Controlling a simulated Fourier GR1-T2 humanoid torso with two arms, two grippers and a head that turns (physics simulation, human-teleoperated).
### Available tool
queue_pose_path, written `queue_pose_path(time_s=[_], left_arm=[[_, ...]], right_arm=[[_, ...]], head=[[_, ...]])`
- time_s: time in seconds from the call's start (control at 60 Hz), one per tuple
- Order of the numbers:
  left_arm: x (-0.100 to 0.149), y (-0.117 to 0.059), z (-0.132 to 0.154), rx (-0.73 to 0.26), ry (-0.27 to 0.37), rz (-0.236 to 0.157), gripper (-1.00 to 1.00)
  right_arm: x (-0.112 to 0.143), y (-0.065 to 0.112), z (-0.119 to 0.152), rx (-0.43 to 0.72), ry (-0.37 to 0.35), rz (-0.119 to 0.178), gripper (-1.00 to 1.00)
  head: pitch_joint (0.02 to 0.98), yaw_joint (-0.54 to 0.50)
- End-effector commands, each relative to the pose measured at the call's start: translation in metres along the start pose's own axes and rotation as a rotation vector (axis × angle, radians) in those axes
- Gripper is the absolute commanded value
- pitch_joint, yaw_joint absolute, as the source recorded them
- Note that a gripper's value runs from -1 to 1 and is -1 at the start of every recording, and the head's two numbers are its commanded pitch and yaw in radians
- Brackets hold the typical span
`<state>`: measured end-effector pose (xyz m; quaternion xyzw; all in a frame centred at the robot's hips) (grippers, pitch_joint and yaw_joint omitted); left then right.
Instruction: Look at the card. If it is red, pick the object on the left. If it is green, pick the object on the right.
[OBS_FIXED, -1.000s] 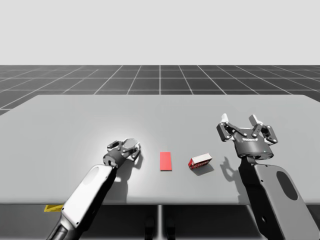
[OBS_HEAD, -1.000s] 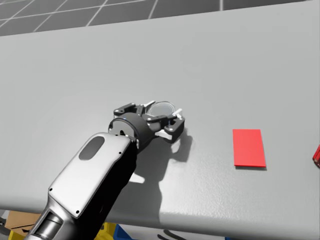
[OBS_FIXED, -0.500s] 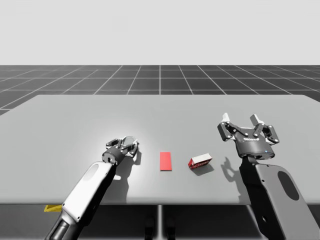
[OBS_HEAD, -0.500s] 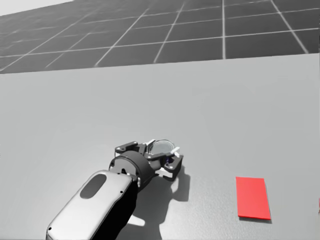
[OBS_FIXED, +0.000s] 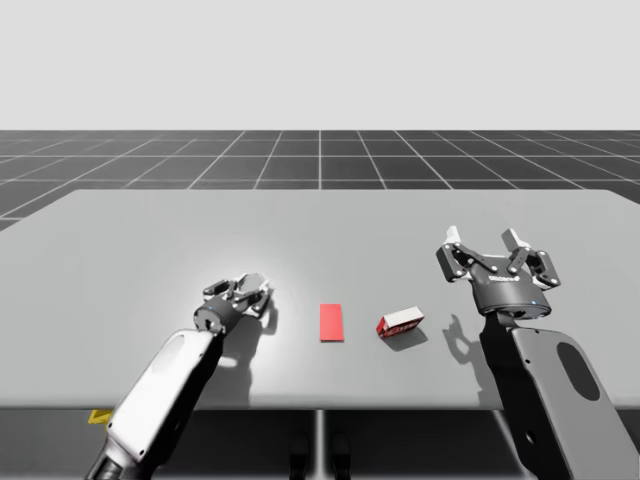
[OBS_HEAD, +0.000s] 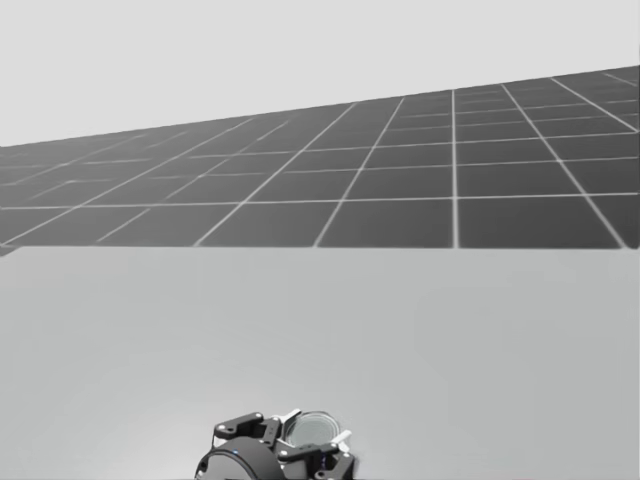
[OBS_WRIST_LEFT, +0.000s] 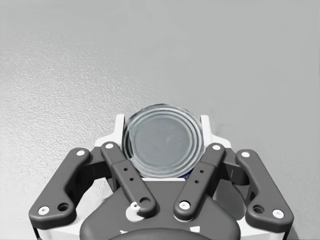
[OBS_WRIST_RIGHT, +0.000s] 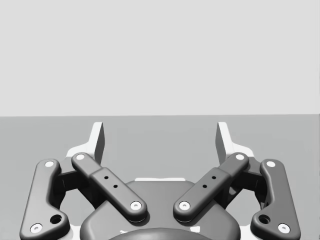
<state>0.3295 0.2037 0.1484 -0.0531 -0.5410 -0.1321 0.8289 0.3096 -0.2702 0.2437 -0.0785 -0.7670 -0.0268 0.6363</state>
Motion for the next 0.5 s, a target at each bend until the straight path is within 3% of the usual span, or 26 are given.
queue_pose_path(time_s=[0.017, 0.067, 0.083, 0.1, 0.383, 0.5], left_arm=[[0.043, -0.001, 0.018, -0.103, -0.099, -0.035, 1.0], [0.06, 0.003, 0.026, -0.092, -0.134, -0.046, 1.0], [0.067, 0.005, 0.03, -0.089, -0.149, -0.048, 1.0], [0.07, 0.005, 0.031, -0.087, -0.155, -0.049, 1.0], [0.147, 0.019, 0.072, -0.046, -0.319, -0.087, 1.0], [0.185, 0.021, 0.095, -0.007, -0.418, -0.11, 1.0]], right_arm=[[0.0, -0.002, -0.001, -0.004, -0.001, 0.002, -1.0], [0.0, -0.002, -0.001, -0.006, -0.003, 0.004, -1.0], [0.0, -0.001, -0.001, -0.024, -0.012, 0.036, -1.0], [0.0, -0.001, -0.001, -0.017, -0.014, 0.041, -1.0], [0.001, -0.002, -0.002, -0.016, -0.009, 0.036, -1.0], [0.002, -0.001, -0.001, -0.009, 0.0, 0.019, -1.0]], head=[[0.425, 0.28], [0.423, 0.28], [0.421, 0.28], [0.42, 0.28], [0.406, 0.29], [0.4, 0.29]])
